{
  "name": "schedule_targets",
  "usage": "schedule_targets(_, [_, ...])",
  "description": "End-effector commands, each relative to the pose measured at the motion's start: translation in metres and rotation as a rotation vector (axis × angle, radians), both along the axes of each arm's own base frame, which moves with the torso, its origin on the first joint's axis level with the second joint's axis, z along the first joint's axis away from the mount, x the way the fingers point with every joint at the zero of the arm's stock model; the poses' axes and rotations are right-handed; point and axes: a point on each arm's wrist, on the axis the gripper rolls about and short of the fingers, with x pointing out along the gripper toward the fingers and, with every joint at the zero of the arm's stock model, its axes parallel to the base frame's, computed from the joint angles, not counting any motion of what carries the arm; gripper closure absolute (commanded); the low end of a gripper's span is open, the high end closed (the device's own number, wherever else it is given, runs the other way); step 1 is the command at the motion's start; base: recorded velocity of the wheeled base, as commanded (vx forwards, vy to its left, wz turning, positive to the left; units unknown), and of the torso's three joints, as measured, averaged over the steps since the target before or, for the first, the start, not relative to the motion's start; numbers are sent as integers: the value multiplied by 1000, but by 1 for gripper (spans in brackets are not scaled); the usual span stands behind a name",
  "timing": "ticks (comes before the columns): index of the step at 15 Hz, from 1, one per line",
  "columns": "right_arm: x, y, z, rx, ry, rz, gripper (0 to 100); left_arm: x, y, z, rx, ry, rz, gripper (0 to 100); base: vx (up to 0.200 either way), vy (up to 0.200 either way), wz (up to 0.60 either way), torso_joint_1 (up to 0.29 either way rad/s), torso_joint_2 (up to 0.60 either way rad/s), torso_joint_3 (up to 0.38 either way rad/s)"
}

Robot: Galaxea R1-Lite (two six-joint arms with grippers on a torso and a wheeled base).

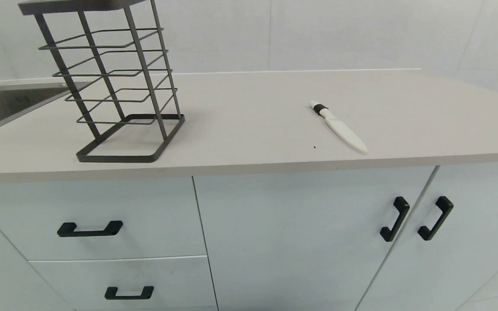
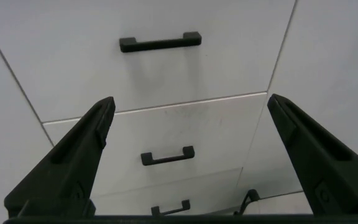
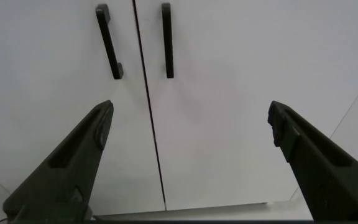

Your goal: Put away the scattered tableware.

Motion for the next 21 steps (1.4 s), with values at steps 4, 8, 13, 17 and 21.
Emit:
schedule_targets(4, [0, 0, 0, 0, 4, 0, 0, 0, 0, -1, 2, 3, 3, 0, 0, 0, 0, 200, -251, -239])
schedule_targets(8, [0, 0, 0, -2, 4, 0, 0, 0, 0, 0, 9, 1, 3, 0, 0, 0, 0, 189, -621, -228])
schedule_targets(13, [0, 0, 0, 0, 4, 0, 0, 0, 0, 0, 16, 1, 3, 0, 0, 0, 0, 213, -494, -241])
schedule_targets(17, [0, 0, 0, 0, 4, 0, 0, 0, 0, 0, 15, 3, 3, 0, 0, 0, 0, 301, -489, -251])
schedule_targets(21, [0, 0, 0, 0, 4, 2, 0, 0, 0, 0, 10, 0, 4, 0, 0, 0, 0, 260, -510, -261])
